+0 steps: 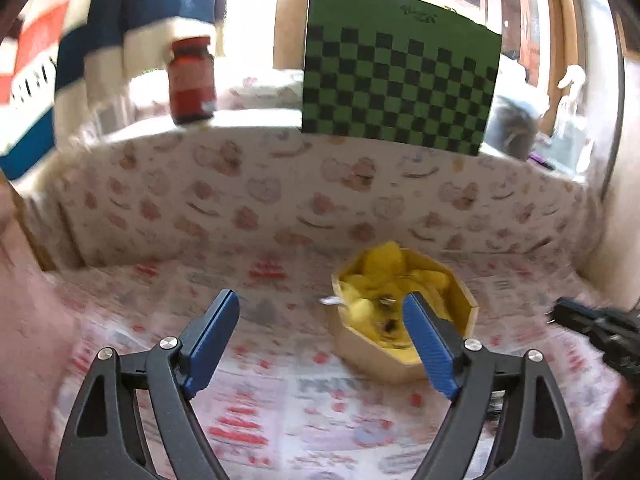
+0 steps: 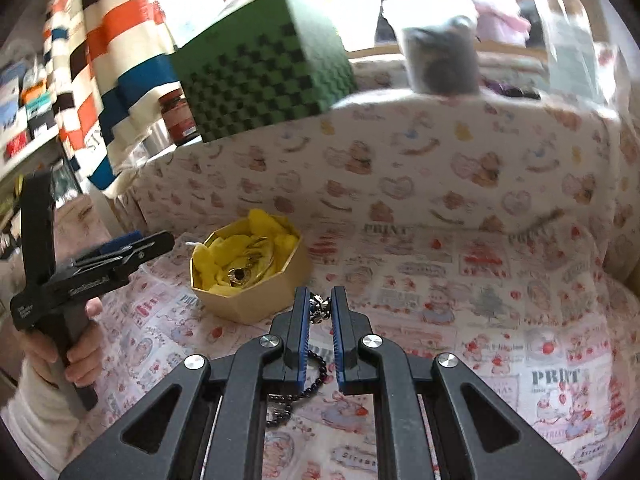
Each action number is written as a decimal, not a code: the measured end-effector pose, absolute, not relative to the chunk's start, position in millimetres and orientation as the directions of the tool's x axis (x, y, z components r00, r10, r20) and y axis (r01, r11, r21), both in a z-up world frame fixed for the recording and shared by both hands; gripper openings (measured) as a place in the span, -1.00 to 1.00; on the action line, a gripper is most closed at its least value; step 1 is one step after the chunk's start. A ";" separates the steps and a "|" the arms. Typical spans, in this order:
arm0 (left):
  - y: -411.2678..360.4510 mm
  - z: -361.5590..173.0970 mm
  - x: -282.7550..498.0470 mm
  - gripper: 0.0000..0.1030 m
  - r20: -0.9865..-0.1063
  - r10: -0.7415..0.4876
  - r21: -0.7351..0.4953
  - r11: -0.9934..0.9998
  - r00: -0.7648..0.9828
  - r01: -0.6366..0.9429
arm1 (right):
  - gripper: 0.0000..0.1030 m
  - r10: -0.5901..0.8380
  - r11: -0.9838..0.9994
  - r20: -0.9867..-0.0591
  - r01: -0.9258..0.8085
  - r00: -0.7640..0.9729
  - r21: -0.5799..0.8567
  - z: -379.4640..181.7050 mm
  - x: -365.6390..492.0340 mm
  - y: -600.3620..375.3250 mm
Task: Organize jewelry
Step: 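Carry the silver piece over the gold box and open the right gripper, then grasp the silver ring keychain with the right gripper, then reach the left gripper to the black bead bracelets and grasp them while the right gripper holds the ring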
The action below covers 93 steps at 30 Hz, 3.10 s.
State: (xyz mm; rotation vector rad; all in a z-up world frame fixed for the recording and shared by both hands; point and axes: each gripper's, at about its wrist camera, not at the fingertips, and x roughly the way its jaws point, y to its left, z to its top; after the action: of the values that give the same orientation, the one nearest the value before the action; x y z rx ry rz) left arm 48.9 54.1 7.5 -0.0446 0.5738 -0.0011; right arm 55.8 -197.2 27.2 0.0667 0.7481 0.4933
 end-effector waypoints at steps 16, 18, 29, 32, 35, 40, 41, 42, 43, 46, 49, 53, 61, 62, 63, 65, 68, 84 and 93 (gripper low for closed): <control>93.8 26.0 34.8 0.80 -0.458 0.049 -0.145 0.981 0.888 -0.129 | -0.78 0.508 0.845 -0.695 -0.449 0.508 0.290 42.5 104.7 -104.9; 96.2 29.7 31.4 0.90 -0.437 0.055 -0.154 0.979 0.898 -0.134 | -0.78 0.489 0.856 -0.704 -0.437 0.515 0.276 38.9 111.8 -97.9; 91.9 34.4 24.8 0.96 -0.409 0.073 -0.129 0.982 0.910 -0.136 | 0.36 0.408 0.904 -0.678 -0.376 0.611 0.205 43.2 109.1 -108.6; 93.1 36.7 22.1 0.96 -0.396 0.073 -0.133 0.982 0.915 -0.135 | 0.63 0.363 0.922 -0.676 -0.353 0.642 0.160 50.3 102.8 -119.7; 93.5 38.5 19.9 0.99 -0.388 0.060 -0.143 0.982 0.920 -0.124 | 0.69 0.306 0.942 -0.655 -0.317 0.691 0.107 54.5 93.9 -132.0; 87.4 37.0 19.9 0.99 -0.378 0.091 -0.101 0.985 0.921 -0.139 | 0.69 0.268 0.953 -0.731 -0.286 0.628 0.103 43.2 101.7 -148.9; 87.0 36.1 20.9 0.99 -0.380 0.096 -0.095 0.985 0.920 -0.142 | 0.69 0.256 0.957 -0.757 -0.270 0.601 0.109 38.1 106.1 -152.3; 86.5 34.9 22.1 0.99 -0.385 0.099 -0.091 0.985 0.918 -0.144 | 0.69 0.235 0.963 -0.786 -0.249 0.572 0.107 31.8 110.7 -155.4; 86.1 33.4 23.7 0.99 -0.391 0.100 -0.087 0.986 0.915 -0.144 | 0.69 0.212 0.968 -0.809 -0.233 0.548 0.095 26.3 114.3 -156.8; 84.3 28.7 29.1 0.99 -0.411 0.110 -0.068 0.986 0.905 -0.150 | 0.69 0.187 0.972 -0.871 -0.217 0.455 0.096 8.1 123.8 -161.8; 84.7 26.4 31.7 0.99 -0.433 0.116 -0.067 0.985 0.894 -0.160 | 0.69 0.194 0.968 -0.896 -0.225 0.400 0.109 -2.9 125.4 -161.3; 90.6 26.3 32.0 0.99 -0.445 0.107 -0.099 0.981 0.889 -0.168 | 0.23 0.197 0.942 -0.915 -0.328 0.353 0.076 -9.7 122.6 -140.5; 90.0 24.9 33.6 0.99 -0.451 0.145 -0.070 0.978 0.881 -0.197 | -0.28 0.206 0.899 -0.937 -0.433 0.283 0.067 -23.5 123.8 -107.6; 88.9 25.7 32.6 0.99 -0.448 0.143 -0.066 0.979 0.883 -0.192 | -0.30 0.194 0.901 -0.937 -0.431 0.290 0.054 -24.1 123.8 -105.6; 88.2 26.4 31.7 0.99 -0.446 0.135 -0.069 0.980 0.885 -0.184 | -0.33 0.188 0.903 -0.935 -0.427 0.301 0.044 -23.6 124.0 -104.9; 87.8 26.8 30.6 0.99 -0.446 0.122 -0.080 0.981 0.886 -0.175 | -0.58 0.191 0.907 -0.934 -0.419 0.302 0.050 -23.4 121.5 -106.7; 86.6 26.7 31.1 0.99 -0.449 0.121 -0.073 0.983 0.885 -0.171 | -0.59 0.206 0.915 -0.932 -0.397 0.299 0.075 -23.4 120.9 -111.9; 52.3 24.2 24.8 0.99 -0.474 0.025 -0.017 0.999 0.880 -0.037 | -0.59 0.344 0.928 -0.730 -0.330 0.591 0.171 29.2 66.2 -199.3; 17.7 2.9 30.5 0.65 -0.604 -0.125 -0.032 0.991 0.787 0.133 | -0.59 0.362 0.932 -0.704 -0.243 0.610 0.268 21.3 70.8 -242.8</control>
State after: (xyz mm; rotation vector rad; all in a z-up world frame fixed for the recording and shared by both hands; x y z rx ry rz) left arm 30.5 17.6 2.9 0.0123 0.6494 -0.1387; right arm 70.8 -242.8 21.3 0.1512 0.8452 0.3507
